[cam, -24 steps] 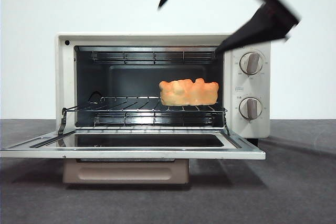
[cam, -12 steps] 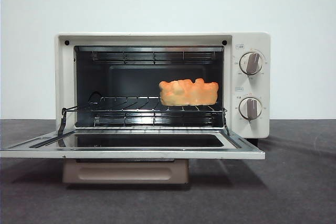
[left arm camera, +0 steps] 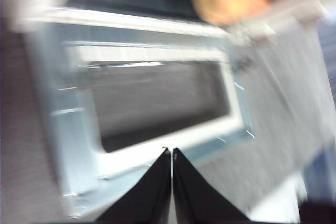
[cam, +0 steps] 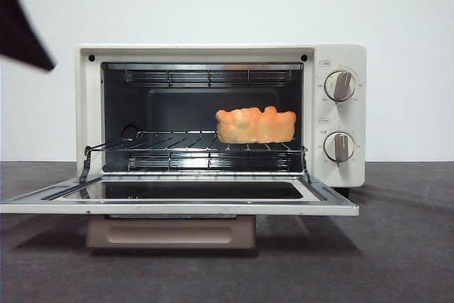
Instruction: The left arm flap open the oven, the right arm pick bread and place it into oven, the left arm flap close the oven
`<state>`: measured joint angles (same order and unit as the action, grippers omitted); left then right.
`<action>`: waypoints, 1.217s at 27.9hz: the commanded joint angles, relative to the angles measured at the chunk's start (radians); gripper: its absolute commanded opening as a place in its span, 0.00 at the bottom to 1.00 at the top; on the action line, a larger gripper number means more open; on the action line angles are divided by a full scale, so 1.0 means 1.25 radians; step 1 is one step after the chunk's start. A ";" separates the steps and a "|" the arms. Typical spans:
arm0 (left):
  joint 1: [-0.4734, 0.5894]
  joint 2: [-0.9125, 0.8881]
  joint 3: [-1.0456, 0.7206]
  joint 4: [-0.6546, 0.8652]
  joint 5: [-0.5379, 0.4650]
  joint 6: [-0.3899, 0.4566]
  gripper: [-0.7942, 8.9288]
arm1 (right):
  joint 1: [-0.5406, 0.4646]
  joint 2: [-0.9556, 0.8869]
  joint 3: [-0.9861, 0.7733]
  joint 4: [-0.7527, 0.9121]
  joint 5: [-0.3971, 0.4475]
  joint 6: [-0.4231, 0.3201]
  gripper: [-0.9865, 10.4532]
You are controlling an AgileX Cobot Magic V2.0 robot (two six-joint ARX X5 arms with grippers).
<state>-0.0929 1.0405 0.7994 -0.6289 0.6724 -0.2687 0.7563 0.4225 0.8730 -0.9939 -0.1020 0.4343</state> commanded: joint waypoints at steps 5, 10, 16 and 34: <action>0.087 0.005 -0.148 0.146 0.025 -0.064 0.09 | 0.005 0.001 0.015 -0.002 0.009 0.000 0.51; 0.114 0.011 -0.252 0.224 0.023 -0.098 0.09 | 0.005 0.001 0.015 -0.001 0.023 0.000 0.51; 0.124 0.017 -0.322 0.250 -0.020 -0.115 0.09 | 0.005 0.001 0.015 -0.001 0.026 0.000 0.51; 0.090 0.163 -0.331 0.328 0.084 -0.124 0.09 | 0.005 0.001 0.015 0.005 0.046 0.000 0.51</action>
<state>0.0200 1.2312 0.3832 -0.2321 0.7643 -0.4122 0.7563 0.4210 0.8730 -0.9981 -0.0486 0.4343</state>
